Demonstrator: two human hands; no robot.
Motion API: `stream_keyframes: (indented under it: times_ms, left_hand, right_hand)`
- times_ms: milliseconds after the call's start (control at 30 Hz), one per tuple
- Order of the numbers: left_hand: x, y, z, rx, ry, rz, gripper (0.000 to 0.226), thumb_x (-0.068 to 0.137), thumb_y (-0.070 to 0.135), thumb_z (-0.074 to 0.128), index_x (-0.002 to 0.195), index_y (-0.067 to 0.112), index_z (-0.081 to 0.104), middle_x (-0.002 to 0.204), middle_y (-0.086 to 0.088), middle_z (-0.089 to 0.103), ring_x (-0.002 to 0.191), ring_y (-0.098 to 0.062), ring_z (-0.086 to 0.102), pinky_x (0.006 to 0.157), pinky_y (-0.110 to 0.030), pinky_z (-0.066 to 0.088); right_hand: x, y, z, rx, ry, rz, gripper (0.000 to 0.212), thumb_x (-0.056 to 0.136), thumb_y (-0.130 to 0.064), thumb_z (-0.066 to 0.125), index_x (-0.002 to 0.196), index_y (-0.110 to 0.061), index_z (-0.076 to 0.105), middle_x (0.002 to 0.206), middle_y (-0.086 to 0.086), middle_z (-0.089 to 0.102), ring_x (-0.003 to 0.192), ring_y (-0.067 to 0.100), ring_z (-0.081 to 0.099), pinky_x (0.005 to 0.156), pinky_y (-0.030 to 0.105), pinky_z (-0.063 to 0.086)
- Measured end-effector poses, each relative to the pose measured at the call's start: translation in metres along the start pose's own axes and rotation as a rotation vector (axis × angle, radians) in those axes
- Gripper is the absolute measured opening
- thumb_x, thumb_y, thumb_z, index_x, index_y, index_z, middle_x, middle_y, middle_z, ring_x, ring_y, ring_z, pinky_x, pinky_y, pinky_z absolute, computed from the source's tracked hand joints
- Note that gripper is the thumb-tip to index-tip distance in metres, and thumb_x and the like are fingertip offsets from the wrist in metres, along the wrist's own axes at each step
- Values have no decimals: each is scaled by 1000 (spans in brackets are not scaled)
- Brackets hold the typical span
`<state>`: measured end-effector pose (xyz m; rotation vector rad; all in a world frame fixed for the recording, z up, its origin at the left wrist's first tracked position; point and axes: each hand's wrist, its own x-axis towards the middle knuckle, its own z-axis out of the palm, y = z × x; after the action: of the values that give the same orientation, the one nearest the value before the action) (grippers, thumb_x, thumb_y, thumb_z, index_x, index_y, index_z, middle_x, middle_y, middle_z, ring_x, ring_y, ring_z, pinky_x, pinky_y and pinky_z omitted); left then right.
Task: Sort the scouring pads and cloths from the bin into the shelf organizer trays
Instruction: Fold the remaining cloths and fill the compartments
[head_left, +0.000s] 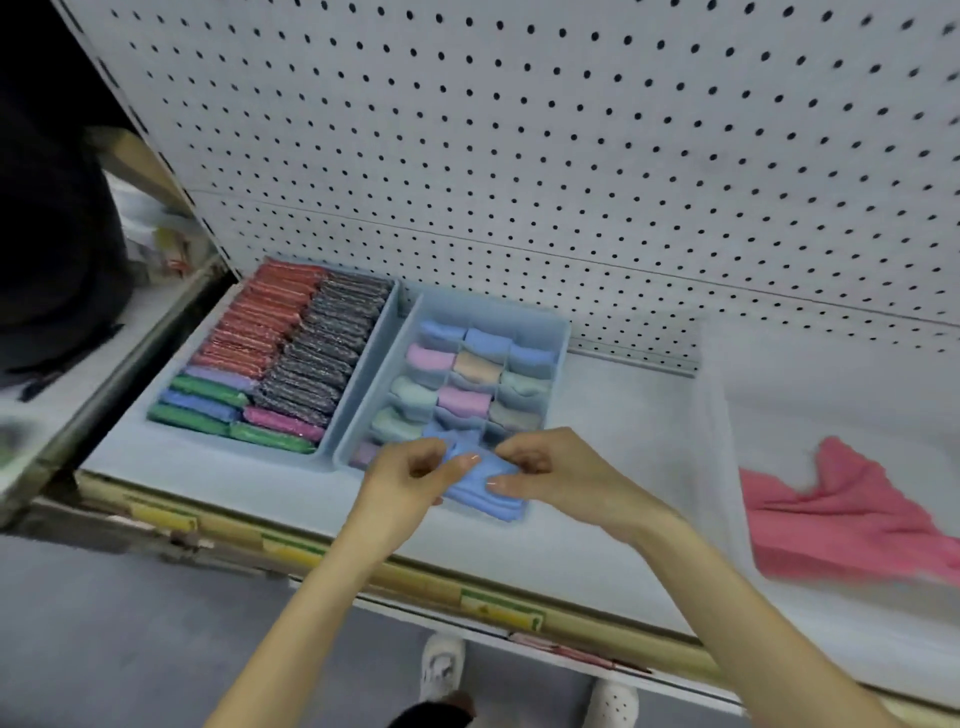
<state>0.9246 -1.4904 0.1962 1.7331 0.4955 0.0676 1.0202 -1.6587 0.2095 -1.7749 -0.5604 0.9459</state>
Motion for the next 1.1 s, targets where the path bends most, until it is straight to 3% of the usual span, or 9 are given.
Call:
stream_keyframes:
  times_ms: [67, 167, 300, 400, 567, 800, 900, 1000, 1100]
  left_hand:
    - [9, -10, -33, 20, 85, 41, 17, 90, 17, 67, 72, 17, 65, 63, 11, 62, 61, -3, 55, 63, -16, 45]
    - [23, -23, -77, 308, 245, 186, 8, 95, 23, 58, 94, 25, 66, 93, 11, 65, 84, 0, 58, 73, -17, 44]
    - [48, -48, -103, 554, 96, 278, 29, 98, 33, 51, 112, 13, 66, 115, 1, 62, 108, -17, 52, 91, -37, 43]
    - [62, -63, -106, 606, -40, 355, 44, 98, 44, 43, 120, 13, 64, 128, -1, 60, 121, -20, 51, 104, -46, 40]
    - [68, -82, -107, 748, -45, 479, 64, 99, 57, 22, 116, 14, 66, 133, -3, 58, 130, -22, 45, 106, -35, 28]
    - [67, -87, -99, 957, 90, 561, 39, 100, 31, 35, 114, 15, 68, 117, -3, 68, 125, -23, 52, 102, -34, 32]
    - [66, -85, -97, 972, 124, 555, 42, 101, 32, 33, 112, 14, 69, 113, -3, 70, 123, -24, 54, 100, -34, 33]
    - [65, -85, -96, 998, 134, 546, 45, 101, 33, 31, 110, 13, 69, 110, -3, 70, 122, -25, 56, 100, -35, 34]
    - [66, -86, -96, 1006, 141, 552, 42, 100, 32, 33, 110, 13, 69, 108, -2, 71, 122, -25, 55, 99, -35, 35]
  right_hand:
    - [22, -3, 17, -39, 88, -16, 17, 82, -15, 72, 82, 0, 63, 71, -1, 50, 67, 6, 44, 62, 21, 32]
    - [49, -1, 35, -196, 255, 29, 9, 83, -11, 69, 81, -8, 60, 70, -4, 52, 62, 9, 43, 59, 21, 33]
    - [72, 6, 58, -430, 274, 124, 14, 79, -10, 69, 79, -15, 56, 72, -7, 55, 70, 14, 50, 56, 20, 35]
    - [74, 9, 64, -628, 295, 167, 14, 77, -14, 71, 83, -15, 58, 90, -2, 57, 81, 14, 50, 61, 25, 29]
    - [75, 5, 65, -873, 237, 163, 13, 78, -15, 65, 83, -13, 53, 91, 0, 55, 86, 21, 55, 63, 29, 29]
    - [85, -9, 82, -1321, 117, 183, 27, 86, -6, 55, 111, -16, 53, 109, 6, 63, 102, 30, 61, 66, 30, 35]
    - [93, -9, 83, -1307, 32, 236, 25, 85, -3, 55, 107, -13, 56, 107, 9, 64, 101, 31, 61, 70, 32, 38]
    - [96, -6, 69, -1122, -72, 209, 6, 81, -15, 64, 79, -13, 59, 73, 5, 56, 75, 29, 53, 63, 31, 35]
    - [94, -5, 58, -882, -126, 185, 30, 84, -26, 65, 67, -4, 56, 61, 11, 44, 61, 23, 37, 59, 34, 32]
